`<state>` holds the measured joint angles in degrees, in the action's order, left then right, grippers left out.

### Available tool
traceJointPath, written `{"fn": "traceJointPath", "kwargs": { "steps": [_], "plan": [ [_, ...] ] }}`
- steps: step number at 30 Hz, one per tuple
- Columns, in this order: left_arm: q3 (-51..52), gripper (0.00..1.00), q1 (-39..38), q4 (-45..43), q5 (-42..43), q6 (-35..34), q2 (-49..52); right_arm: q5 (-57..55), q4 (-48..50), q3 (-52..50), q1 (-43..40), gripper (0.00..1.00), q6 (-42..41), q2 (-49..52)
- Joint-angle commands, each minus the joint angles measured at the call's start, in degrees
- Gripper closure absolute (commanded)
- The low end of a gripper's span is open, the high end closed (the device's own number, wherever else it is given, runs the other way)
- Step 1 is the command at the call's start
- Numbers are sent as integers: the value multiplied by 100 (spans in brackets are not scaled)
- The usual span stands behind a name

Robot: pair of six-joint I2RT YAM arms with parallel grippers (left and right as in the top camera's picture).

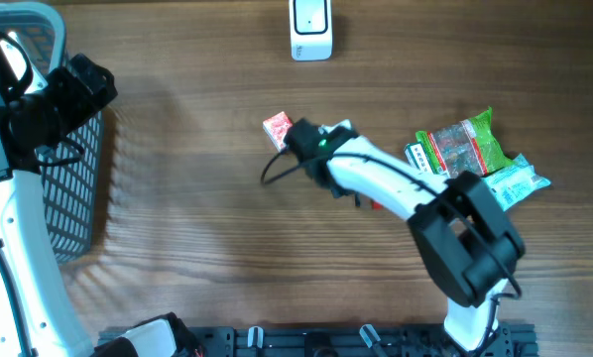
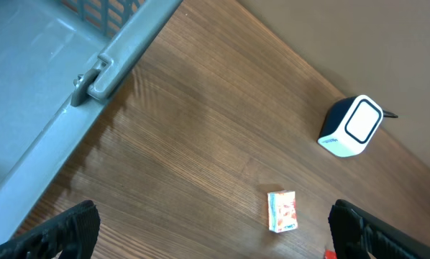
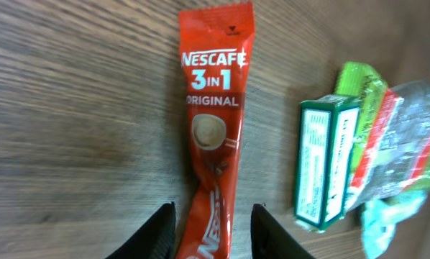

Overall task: Scan the item barcode
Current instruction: 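Lift the Nescafe stick and move it right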

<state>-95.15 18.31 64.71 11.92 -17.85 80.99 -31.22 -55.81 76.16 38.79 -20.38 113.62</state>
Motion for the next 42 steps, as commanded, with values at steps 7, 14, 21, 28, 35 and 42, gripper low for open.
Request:
{"fn": "traceJointPath", "kwargs": {
  "steps": [7,14,21,28,35,42],
  "plan": [
    [-48,0,-20,-11,68,94,-4,4404,-356,61,-1655,66,1226,-916],
    [-48,0,-20,-11,68,94,-4,4854,210,-844,-2465,66,1309,-911],
    [-48,0,-20,-11,68,94,-4,5060,833,-1419,-2514,63,1650,-905],
    [-48,0,-20,-11,68,94,-4,4590,1088,-1635,-2514,96,1648,-905],
    [-48,0,-20,-11,68,94,-4,3604,715,-1008,-2411,96,1224,-1425],
    [-48,0,-20,-11,68,94,-4,505,424,-883,-1252,96,315,-1821]
  ]
}}
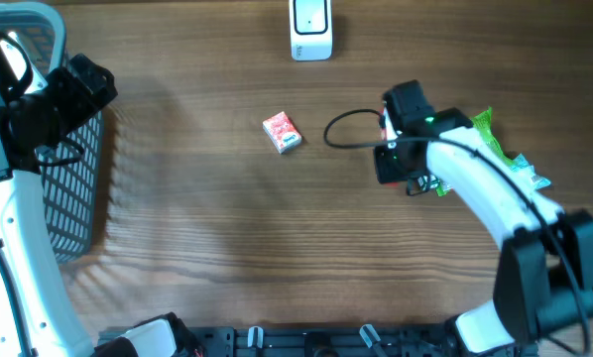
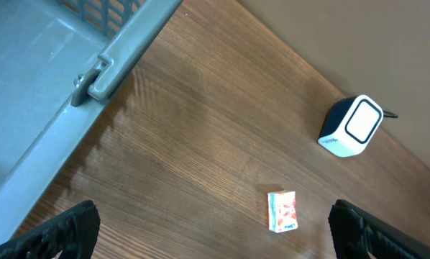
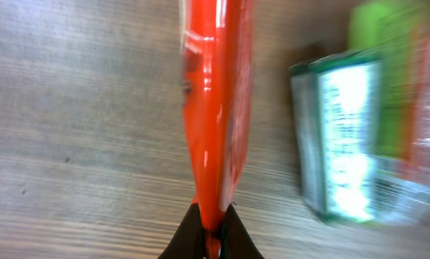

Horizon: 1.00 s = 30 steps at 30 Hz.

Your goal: Scan the item barcode

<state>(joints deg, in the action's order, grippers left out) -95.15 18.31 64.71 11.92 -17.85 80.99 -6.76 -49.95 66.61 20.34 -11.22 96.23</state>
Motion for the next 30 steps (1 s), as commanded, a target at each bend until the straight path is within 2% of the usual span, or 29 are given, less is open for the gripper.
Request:
{"fn": "traceJointPath", "kwargs": {
  "steps": [1,6,9,12,17,21,24,28,30],
  "plan": [
    [-48,0,-20,-11,68,94,-4,-2267,-225,37,813,96,-680,-4],
    [-48,0,-20,-11,68,94,-4,-3416,-474,4,1805,96,-1228,883],
    [-48,0,-20,-11,68,94,-4,-4127,-492,7,2100,96,-1547,1419],
    [-48,0,-20,-11,68,94,-4,-4339,-468,7,2212,96,-1585,1818],
    [-48,0,-20,-11,68,94,-4,-4159,-422,7,2214,95,-1563,2100],
    [-48,0,-20,-11,68,94,-4,-3176,-61,7,2214,96,-1073,2100],
    [-48,0,-20,-11,68,94,-4,-2677,22,7,2214,95,-1106,2100],
    [-48,0,-20,-11,68,94,-4,-2518,15,7,2214,78,-1141,2100],
    [-48,0,-20,-11,68,94,-4,-2468,-2,7,2214,73,-1134,2100]
  ]
}}
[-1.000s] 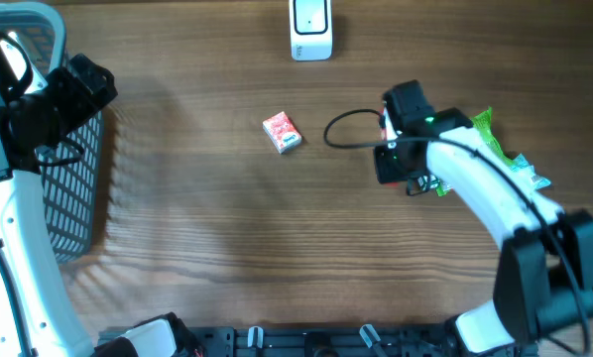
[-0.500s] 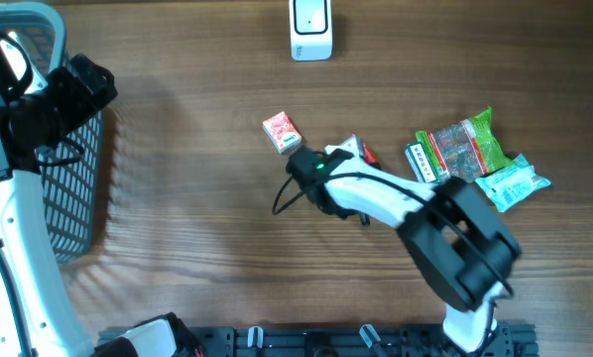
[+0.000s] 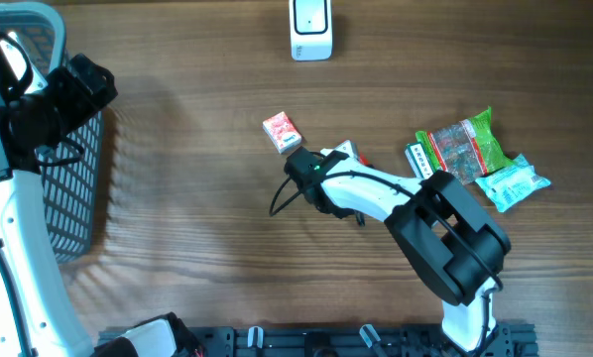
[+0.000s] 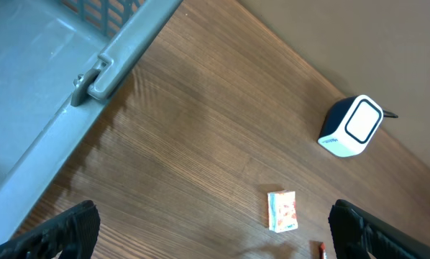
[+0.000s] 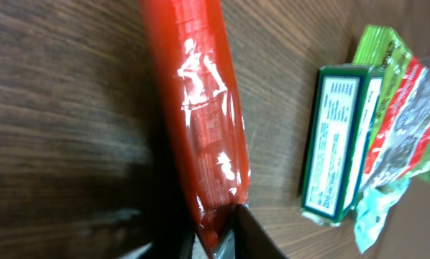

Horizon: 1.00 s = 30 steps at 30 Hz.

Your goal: Scan the item barcode

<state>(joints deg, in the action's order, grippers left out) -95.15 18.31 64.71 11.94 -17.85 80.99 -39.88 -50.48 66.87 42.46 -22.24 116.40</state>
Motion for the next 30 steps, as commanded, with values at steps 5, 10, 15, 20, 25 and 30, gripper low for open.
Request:
{"fn": "traceJointPath", "kwargs": {
  "steps": [5,10,15,20,25,30],
  "plan": [
    [-48,0,-20,-11,66,94,-4,852,-37,107,-4,62,52,63],
    [-48,0,-20,-11,66,94,-4,911,-601,699,-50,57,157,-214],
    [-48,0,-20,-11,66,94,-4,1862,-649,946,-575,58,737,-837],
    [-48,0,-20,-11,66,94,-4,4142,-457,916,-1578,89,1598,-984],
    [-48,0,-20,-11,66,94,-4,4656,-81,566,-2118,96,1609,-977],
    [-48,0,-20,-11,66,94,-4,4511,715,-61,-2142,95,1606,-977]
  ]
}}
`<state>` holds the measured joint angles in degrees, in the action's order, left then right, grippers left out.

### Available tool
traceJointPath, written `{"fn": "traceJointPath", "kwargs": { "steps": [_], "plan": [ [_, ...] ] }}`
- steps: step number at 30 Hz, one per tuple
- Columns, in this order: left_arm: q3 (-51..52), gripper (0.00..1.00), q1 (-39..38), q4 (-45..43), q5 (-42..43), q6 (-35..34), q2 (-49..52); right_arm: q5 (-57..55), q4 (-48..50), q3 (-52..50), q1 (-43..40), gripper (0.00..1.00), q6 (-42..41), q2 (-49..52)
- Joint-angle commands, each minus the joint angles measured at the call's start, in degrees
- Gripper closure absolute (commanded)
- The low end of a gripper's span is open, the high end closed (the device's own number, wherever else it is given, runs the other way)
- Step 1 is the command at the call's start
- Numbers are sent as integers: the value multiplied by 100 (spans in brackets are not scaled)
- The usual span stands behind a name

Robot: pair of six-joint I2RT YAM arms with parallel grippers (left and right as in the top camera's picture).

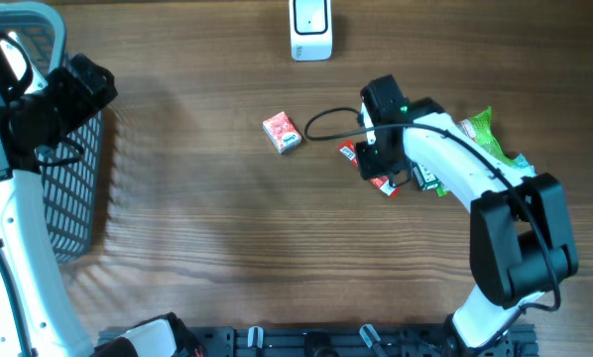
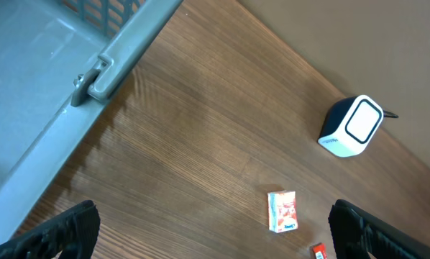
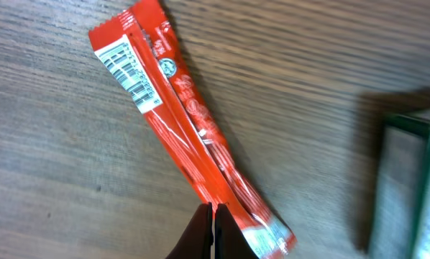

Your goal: Scan the item barcode

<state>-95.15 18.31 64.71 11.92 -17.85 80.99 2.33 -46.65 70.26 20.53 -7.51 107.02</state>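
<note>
A red Nescafe sachet (image 3: pixel 173 122) lies slantwise on the wood, back side up, with its barcode at the upper left end. My right gripper (image 3: pixel 213 229) is shut, its fingertips meeting on the sachet's centre seam near the lower end. From overhead the sachet (image 1: pixel 350 152) pokes out from under the right gripper (image 1: pixel 373 167). The white scanner (image 1: pixel 310 30) stands at the far edge, well apart. My left gripper (image 2: pixel 215 244) hangs wide open over bare table, holding nothing.
A small red-and-white box (image 1: pixel 282 132) lies left of the sachet. A green box (image 3: pixel 416 180) and snack packets (image 1: pixel 472 147) sit to its right. A grey basket (image 1: pixel 73 188) stands at the left edge, under the left arm.
The right arm has swung from the left of the sachet to its right. The sachet, then edge-on showing a plain red side, now shows its barcode side lying flat.
The right gripper first stood open around the sachet, which lay logo side up. It was then shut on it, the sachet edge-on in the jaws, and stayed shut a second later. Now the sachet shows its barcode. The left arm never moved.
</note>
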Motion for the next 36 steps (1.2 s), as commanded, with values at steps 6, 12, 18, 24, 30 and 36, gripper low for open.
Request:
{"fn": "traceJointPath", "kwargs": {
  "steps": [6,12,18,24,30,36],
  "plan": [
    [-48,0,-20,-11,68,94,-4,289,1021,-946,50,96,90,-42],
    [-48,0,-20,-11,68,94,-4,664,411,-398,17,91,330,-527],
    [-48,0,-20,-11,68,94,-4,282,114,-168,-343,63,584,-1255],
    [-48,0,-20,-11,68,94,-4,-17,483,-511,-619,84,584,-1075],
    [-48,0,-20,-11,68,94,-4,-236,1054,-984,-627,85,485,-651],
    [-48,0,-20,-11,68,94,-4,-157,1266,-1211,-619,93,-68,-269]
  ]
}}
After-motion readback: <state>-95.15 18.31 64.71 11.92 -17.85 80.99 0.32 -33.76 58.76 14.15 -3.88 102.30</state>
